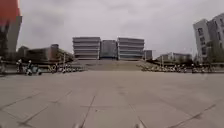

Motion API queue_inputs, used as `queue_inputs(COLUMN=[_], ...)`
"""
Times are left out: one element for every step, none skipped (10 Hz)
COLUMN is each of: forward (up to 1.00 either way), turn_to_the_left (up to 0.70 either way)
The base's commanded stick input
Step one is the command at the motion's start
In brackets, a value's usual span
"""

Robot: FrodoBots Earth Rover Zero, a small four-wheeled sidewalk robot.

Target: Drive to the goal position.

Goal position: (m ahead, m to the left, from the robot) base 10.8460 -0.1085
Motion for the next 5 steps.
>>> queue_inputs(forward=[0.85, 0.85, 0.85, 0.85, 0.85], turn_to_the_left=[0.0, 0.0, 0.0, 0.0, 0.0])
